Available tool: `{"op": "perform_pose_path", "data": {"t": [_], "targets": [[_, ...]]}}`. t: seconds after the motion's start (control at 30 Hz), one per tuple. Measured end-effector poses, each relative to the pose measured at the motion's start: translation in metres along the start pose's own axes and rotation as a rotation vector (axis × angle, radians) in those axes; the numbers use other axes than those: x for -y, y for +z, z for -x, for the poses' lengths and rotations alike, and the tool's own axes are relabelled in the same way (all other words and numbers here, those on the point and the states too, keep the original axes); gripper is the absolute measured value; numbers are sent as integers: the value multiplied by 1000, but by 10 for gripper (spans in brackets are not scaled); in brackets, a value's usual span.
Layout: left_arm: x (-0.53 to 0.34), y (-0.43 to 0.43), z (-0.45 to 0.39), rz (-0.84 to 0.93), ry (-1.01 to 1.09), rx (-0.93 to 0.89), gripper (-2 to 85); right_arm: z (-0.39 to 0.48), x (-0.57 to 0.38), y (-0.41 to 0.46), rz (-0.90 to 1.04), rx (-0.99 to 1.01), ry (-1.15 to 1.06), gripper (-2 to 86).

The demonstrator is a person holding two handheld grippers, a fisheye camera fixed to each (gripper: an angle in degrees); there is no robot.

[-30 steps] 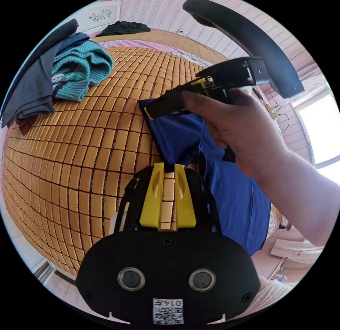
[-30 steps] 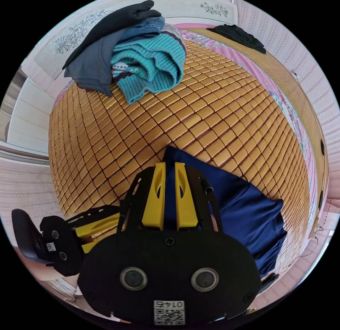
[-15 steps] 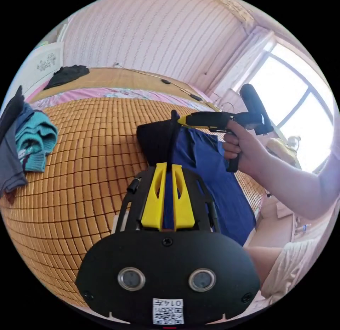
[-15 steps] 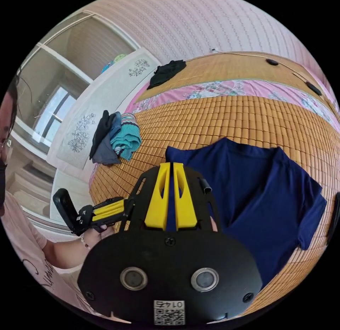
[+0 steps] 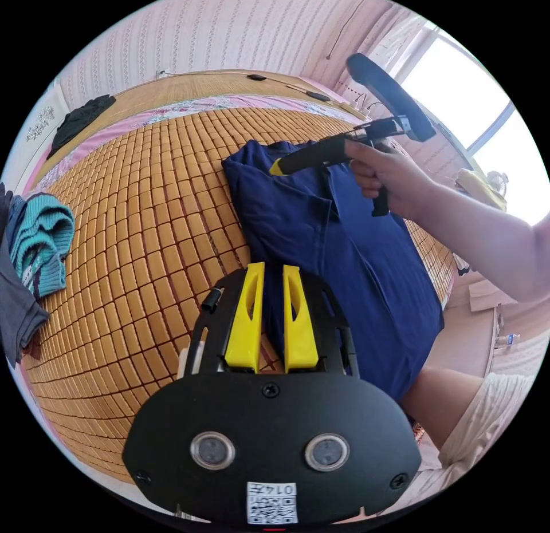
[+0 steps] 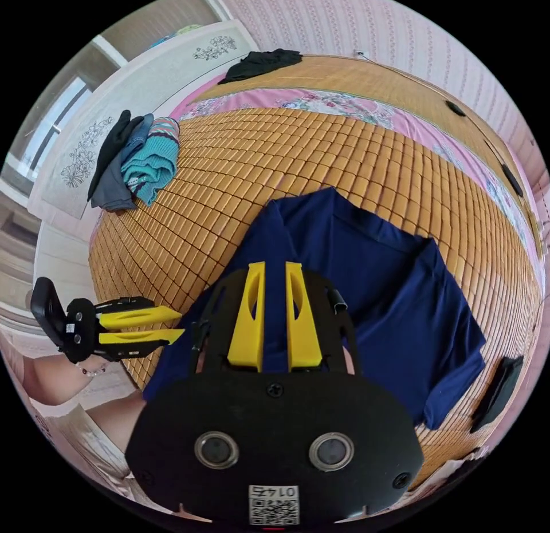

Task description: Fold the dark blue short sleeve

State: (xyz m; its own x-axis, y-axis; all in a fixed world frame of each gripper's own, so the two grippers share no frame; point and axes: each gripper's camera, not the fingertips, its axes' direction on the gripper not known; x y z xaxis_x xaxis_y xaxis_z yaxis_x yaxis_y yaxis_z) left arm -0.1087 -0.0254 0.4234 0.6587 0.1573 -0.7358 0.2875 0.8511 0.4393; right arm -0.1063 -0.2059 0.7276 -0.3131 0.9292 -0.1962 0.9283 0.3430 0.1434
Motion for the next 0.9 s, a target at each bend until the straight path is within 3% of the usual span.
{"op": "perform_pose_path", "data": {"t": [0.17, 0.27, 0.57, 0.77, 0.9], "targets": [[-8, 67, 23, 77, -31, 33, 48, -2, 25, 53, 100, 34, -36, 43], [-23, 78, 39, 51, -76, 49, -1, 2, 24, 54, 51, 42, -60, 14], [-82, 136, 92, 48, -176, 34, 12, 4, 20, 102, 96, 54, -142, 26], [-139, 145, 123, 22, -222, 39, 62, -37, -47, 43, -137, 15, -43, 68], [-167, 140, 114, 18, -144, 78, 77, -65, -164, 16, -253, -186, 121, 39]]}}
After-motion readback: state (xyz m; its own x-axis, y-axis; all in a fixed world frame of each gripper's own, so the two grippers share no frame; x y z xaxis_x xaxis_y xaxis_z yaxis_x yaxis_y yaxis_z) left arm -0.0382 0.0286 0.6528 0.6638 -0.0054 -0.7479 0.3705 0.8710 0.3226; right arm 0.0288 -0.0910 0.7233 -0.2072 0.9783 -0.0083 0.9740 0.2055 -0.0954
